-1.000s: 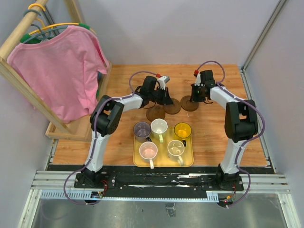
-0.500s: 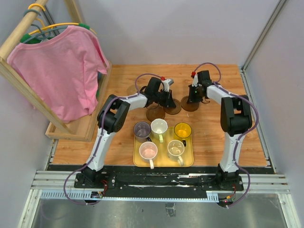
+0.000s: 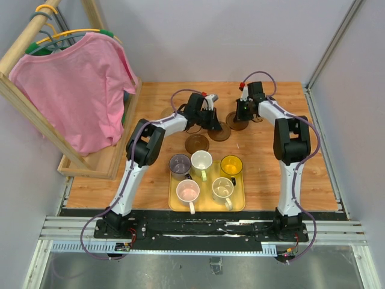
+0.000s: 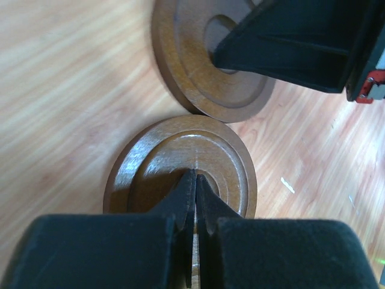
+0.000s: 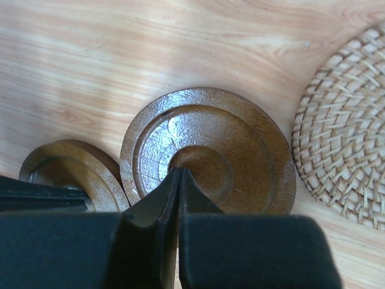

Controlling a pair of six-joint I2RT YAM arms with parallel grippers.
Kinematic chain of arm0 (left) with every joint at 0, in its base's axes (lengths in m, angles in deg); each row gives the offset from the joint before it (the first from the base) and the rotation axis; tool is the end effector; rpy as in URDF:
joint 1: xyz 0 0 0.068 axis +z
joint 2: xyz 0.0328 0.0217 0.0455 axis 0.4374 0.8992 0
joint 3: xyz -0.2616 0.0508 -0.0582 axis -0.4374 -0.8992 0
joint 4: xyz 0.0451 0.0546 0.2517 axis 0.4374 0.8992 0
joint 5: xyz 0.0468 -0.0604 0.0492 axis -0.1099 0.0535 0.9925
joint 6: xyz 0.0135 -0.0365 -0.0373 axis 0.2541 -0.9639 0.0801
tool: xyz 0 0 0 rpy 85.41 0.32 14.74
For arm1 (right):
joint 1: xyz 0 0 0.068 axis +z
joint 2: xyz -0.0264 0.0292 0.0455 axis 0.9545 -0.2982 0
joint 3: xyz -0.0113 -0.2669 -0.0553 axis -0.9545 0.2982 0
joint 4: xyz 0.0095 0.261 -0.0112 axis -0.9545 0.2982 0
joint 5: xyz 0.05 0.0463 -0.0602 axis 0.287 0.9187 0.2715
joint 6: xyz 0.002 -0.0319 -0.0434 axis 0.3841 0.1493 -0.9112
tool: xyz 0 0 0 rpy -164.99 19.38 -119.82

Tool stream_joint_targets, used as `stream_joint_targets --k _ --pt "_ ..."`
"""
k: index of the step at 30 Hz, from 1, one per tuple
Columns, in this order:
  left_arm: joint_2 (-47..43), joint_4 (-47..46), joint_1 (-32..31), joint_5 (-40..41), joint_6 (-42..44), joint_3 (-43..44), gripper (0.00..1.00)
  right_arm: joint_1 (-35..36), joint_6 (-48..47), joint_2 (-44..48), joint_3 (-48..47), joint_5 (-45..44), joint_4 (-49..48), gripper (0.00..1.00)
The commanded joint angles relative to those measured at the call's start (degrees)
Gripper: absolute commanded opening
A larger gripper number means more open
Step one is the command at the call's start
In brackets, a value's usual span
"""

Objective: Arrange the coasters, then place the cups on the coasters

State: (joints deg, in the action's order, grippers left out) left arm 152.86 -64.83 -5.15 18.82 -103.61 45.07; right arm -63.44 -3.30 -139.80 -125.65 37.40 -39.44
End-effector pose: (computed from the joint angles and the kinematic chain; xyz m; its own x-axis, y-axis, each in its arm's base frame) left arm 0.4549 -0.2952 0.1285 -0.7367 0.1117 -0.6669 0.5853 0.5993 -0.5462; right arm 0.4856 0.0902 0.1687 -0.7919 0.0238 -0.6101 -0.2359 0.9097 0.3418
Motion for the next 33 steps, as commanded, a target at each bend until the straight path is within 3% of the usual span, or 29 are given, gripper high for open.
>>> stream_joint_targets --k 1,25,33 --pt "2.06 0.73 2.39 7.2 -1.18 0.34 0.01 0.88 -0.66 -3.17 -2.4 2.29 4.41 0.01" --pt "4.82 0.76 6.21 10.17 -2.45 6.94 0.01 0.98 -1.03 -10.8 -15.78 4.42 6.2 0.01" --pt "-2.73 -7.32 6.22 5.78 0.72 0.52 0.04 0.91 -2.53 -4.17 -12.43 5.13 2.37 0.01"
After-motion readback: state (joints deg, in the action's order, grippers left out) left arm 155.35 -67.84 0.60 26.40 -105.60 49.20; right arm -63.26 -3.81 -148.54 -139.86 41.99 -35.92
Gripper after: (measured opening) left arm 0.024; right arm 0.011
